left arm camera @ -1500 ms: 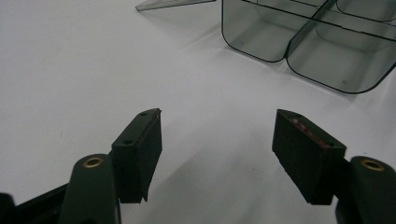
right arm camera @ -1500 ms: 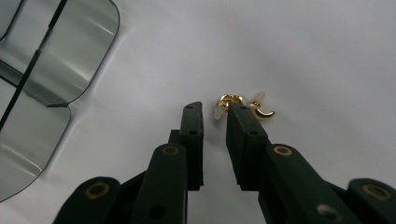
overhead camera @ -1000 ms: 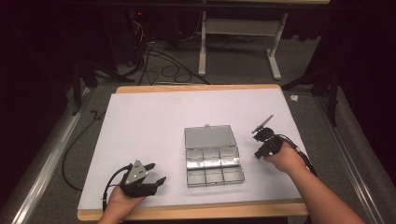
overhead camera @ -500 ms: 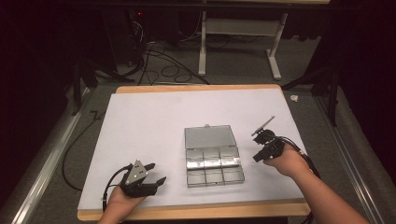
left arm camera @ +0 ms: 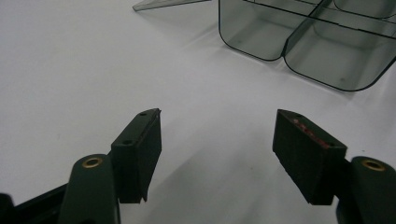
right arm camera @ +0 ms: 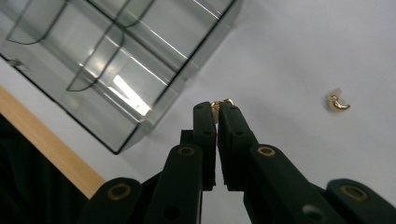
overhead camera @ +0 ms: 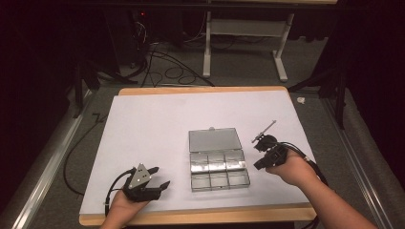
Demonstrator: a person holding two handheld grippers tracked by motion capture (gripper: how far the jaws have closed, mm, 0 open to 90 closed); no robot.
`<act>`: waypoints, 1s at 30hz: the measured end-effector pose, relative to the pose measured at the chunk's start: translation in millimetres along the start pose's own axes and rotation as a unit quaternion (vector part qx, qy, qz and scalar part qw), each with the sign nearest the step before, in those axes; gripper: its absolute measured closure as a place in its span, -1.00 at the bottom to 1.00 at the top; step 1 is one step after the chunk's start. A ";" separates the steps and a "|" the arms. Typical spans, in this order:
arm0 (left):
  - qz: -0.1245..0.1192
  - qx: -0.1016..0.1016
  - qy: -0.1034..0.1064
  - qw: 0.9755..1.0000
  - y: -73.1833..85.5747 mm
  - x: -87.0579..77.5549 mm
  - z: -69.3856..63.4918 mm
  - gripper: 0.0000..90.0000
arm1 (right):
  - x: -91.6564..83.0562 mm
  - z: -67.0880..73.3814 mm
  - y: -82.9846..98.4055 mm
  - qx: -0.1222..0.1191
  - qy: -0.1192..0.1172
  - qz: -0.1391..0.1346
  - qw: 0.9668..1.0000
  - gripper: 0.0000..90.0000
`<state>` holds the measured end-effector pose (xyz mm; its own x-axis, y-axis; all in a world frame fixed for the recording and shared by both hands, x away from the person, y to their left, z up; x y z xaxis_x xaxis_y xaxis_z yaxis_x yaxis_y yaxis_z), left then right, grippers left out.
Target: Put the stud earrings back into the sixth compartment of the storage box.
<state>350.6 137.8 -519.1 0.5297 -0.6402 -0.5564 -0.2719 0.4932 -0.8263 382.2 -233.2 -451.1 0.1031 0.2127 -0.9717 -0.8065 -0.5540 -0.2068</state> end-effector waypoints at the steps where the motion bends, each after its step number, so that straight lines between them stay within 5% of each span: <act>1: 0.000 0.000 0.000 1.000 0.0 0.0 0.0 -0.25 | -1.5 2.6 -1.1 -0.003 0.000 -0.002 1.000 0.93; 15: 0.000 0.002 0.001 1.000 0.0 -0.2 -0.2 -0.25 | -3.2 43.9 -17.8 -0.052 -0.019 0.003 0.998 0.93; 21: 0.000 0.002 0.001 1.000 0.0 -0.3 -0.2 -0.25 | 9.1 52.0 -22.6 -0.077 -0.024 0.010 0.997 0.93; 30: -0.001 0.001 0.002 1.000 0.0 -0.3 -0.2 -0.26 | 29.1 57.3 -24.2 -0.084 -0.033 0.024 0.996 0.93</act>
<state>350.3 137.9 -519.0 0.5262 -0.6436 -0.5558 -0.2690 0.4941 -0.8268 371.4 -167.5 -467.8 0.0233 0.2315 -0.9726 -0.7009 -0.6899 -0.1810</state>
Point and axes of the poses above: each handheld gripper's, and its own axes: x roughly forward along the jaws, y roughly out of its underside, z roughly to its left, the point moved 6 cm from there along x, roughly forward along the jaws, and after that the axes turned 3 degrees about x, right-handed, at the moved point
